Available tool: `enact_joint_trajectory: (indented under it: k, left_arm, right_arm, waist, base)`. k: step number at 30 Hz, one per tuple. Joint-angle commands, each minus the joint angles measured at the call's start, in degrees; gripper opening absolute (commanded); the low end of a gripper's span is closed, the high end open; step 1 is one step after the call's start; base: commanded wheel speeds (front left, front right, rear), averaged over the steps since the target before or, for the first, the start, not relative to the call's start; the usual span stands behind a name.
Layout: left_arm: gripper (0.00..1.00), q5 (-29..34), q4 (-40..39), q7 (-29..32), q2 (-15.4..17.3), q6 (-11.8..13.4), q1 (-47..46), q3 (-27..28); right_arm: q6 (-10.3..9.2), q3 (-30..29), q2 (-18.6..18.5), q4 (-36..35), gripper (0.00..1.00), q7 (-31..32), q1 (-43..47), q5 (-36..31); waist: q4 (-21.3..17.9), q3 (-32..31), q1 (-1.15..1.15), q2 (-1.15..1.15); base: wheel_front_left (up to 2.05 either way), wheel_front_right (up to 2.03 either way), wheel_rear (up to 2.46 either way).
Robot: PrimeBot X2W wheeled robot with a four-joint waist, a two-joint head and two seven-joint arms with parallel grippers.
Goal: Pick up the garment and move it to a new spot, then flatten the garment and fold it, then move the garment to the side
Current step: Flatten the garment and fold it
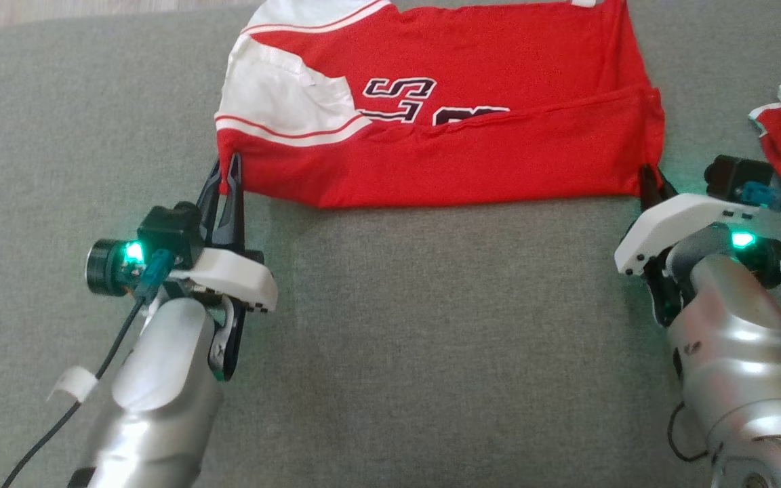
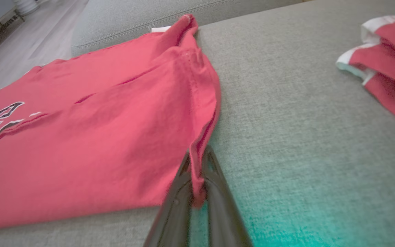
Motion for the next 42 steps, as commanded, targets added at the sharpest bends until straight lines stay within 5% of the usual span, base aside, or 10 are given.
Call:
enact_joint_trajectory:
  k: [1,15,22,38,39,40,42]
  left_arm:
    - [0.0,0.3,-1.0,0.2,1.4,0.2,-0.2,1.3]
    - [0.0,-0.7,1.5,2.6,3.4,-0.1,5.5,0.3]
    - [0.0,-1.5,-2.8,6.2,5.8,-0.1,12.5,-0.4]
    - [0.0,-2.3,-15.2,14.7,8.3,1.3,20.7,-2.6]
    - [0.0,-2.3,-15.0,14.8,8.2,1.4,20.6,-2.6]
    - [0.0,-2.4,-14.9,14.8,8.2,1.4,20.5,-2.7]
    - [0.96,-1.9,-15.0,13.5,8.1,2.4,20.1,-2.4]
  right_arm:
    - [-0.04,0.8,1.0,-0.1,0.0,-1.2,0.1,-2.0]
    - [-0.04,-5.3,0.9,-3.7,0.0,-5.6,6.2,-8.9]
    - [-0.04,-0.7,1.0,-2.8,0.0,-5.3,11.2,0.6]
    - [-0.04,2.5,1.0,-12.9,0.0,-3.9,21.1,6.5]
    - [-0.04,2.8,1.0,-13.8,0.92,-4.0,21.5,6.9]
    - [-0.04,3.1,1.0,-14.9,1.0,-4.2,21.8,7.2]
    - [-0.04,3.7,1.0,-17.5,1.0,-5.1,22.5,7.7]
  waist:
    - [-0.3,-0.9,0.0,0.0]
    - [-2.7,-9.3,0.0,0.0]
    - [-4.5,-13.0,0.0,0.0]
    - [-5.1,-12.8,0.0,0.0]
    - [-5.0,-12.7,0.0,0.0]
    - [-5.0,-12.6,0.0,0.0]
    - [-5.0,-12.4,0.0,0.0]
  base:
    - [0.0,0.0,0.0]
    - [0.0,0.0,0.0]
    - [0.0,0.0,0.0]
    - [0.0,0.0,0.0]
    - [0.0,0.0,0.0]
    - [0.0,0.0,0.0]
    - [0.0,0.0,0.0]
